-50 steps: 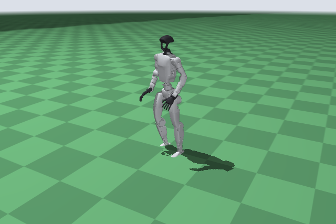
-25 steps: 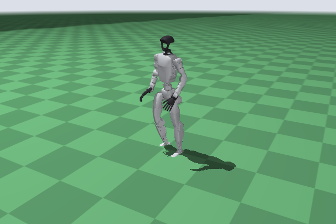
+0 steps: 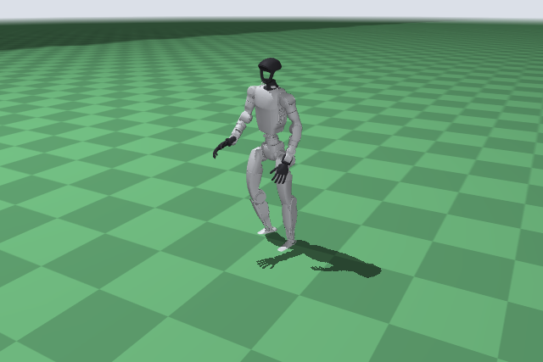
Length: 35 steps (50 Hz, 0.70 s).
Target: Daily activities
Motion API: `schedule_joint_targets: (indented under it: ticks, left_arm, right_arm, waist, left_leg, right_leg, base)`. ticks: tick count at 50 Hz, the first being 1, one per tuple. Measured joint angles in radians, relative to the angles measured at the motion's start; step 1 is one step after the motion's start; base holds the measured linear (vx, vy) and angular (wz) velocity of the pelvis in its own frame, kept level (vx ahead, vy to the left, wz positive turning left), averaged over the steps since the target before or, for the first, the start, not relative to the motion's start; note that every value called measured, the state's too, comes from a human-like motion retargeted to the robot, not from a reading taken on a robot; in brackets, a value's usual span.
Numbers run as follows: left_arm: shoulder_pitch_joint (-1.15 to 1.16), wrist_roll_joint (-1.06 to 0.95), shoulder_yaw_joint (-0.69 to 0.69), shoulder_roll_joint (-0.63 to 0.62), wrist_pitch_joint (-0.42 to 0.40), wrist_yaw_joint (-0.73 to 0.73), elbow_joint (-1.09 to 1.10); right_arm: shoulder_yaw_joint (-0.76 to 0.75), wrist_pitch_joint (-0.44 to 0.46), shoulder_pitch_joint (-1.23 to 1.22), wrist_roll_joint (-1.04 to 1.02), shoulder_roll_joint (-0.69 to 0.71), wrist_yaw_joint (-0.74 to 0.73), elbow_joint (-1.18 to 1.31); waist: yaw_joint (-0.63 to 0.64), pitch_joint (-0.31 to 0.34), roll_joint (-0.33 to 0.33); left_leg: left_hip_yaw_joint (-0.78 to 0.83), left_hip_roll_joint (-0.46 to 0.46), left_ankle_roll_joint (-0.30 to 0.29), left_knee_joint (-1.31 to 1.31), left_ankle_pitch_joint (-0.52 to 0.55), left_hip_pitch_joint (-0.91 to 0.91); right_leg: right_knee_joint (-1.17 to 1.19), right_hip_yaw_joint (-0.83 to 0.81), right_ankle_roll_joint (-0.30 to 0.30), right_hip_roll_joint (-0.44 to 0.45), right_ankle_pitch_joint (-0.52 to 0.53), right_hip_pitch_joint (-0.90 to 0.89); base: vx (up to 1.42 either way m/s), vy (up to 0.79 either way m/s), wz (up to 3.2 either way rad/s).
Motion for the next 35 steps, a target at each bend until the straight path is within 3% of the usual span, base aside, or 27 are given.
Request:
schedule_joint_targets:
  ticks: [6,13,18,22,26,30,35]
  left_arm:
    - [0.070,-0.017,-0.015,0.126,-0.054,-0.095,-0.090]
    - [0.018,-0.088,0.013,0.304,-0.188,-0.199,-0.773]
    - [-0.330,-0.160,-0.109,0.369,-0.259,-0.219,-1.218]
    - [-0.756,-0.203,-0.315,0.288,-0.285,-0.194,-1.377]
    - [-1.083,-0.262,-0.490,0.122,-0.282,-0.206,-1.365]
    - [-1.245,-0.347,-0.582,-0.024,-0.266,-0.253,-1.306]
    - [-1.303,-0.460,-0.630,-0.118,-0.228,-0.330,-1.242]
  right_arm:
    - [0.011,-0.015,-0.022,0.008,-0.018,0.051,-0.041]
    - [0.057,-0.066,0.014,0.070,-0.039,0.162,-0.094]
    - [0.181,-0.121,0.055,0.189,-0.029,0.293,-0.178]
    - [0.290,-0.166,0.080,0.366,-0.025,0.387,-0.315]
    - [0.345,-0.189,0.086,0.574,-0.044,0.470,-0.486]
    - [0.362,-0.184,0.089,0.771,-0.070,0.542,-0.640]
    - [0.371,-0.151,0.089,0.952,-0.103,0.605,-0.749]
  waist:
    - [0.012,0.011,-0.006]
    - [0.055,0.012,-0.023]
    - [0.050,0.002,-0.031]
    - [0.031,-0.002,-0.029]
    - [0.029,0.010,-0.037]
    - [0.038,0.031,-0.048]
    - [0.053,0.054,-0.051]
  left_leg:
    - [0.000,-0.008,0.000,-0.001,0.000,0.003]
    - [-0.028,-0.015,0.017,-0.001,-0.004,0.033]
    - [-0.063,-0.010,0.032,0.000,-0.012,0.079]
    - [-0.094,-0.007,0.032,0.004,-0.018,0.107]
    - [-0.108,-0.003,0.025,0.025,-0.030,0.117]
    - [-0.111,0.002,0.019,0.047,-0.043,0.124]
    - [-0.112,0.006,0.014,0.061,-0.051,0.133]
  right_leg:
    - [0.029,-0.006,-0.011,-0.014,-0.021,-0.008]
    - [0.031,-0.002,-0.036,-0.017,-0.033,0.029]
    - [0.034,-0.009,-0.049,-0.012,-0.033,0.085]
    - [0.035,-0.022,-0.057,-0.010,-0.042,0.126]
    - [0.028,-0.032,-0.058,-0.007,-0.045,0.155]
    - [0.018,-0.035,-0.056,-0.001,-0.040,0.179]
    - [0.009,-0.034,-0.054,0.004,-0.029,0.200]
  base:
    - [0.00,0.00,0.00]
    - [0.00,0.00,0.03]
    - [0.01,-0.02,0.25]
    - [0.01,-0.04,0.25]
    - [0.00,-0.01,0.04]
    - [0.00,0.00,0.00]
    - [0.00,0.00,0.00]
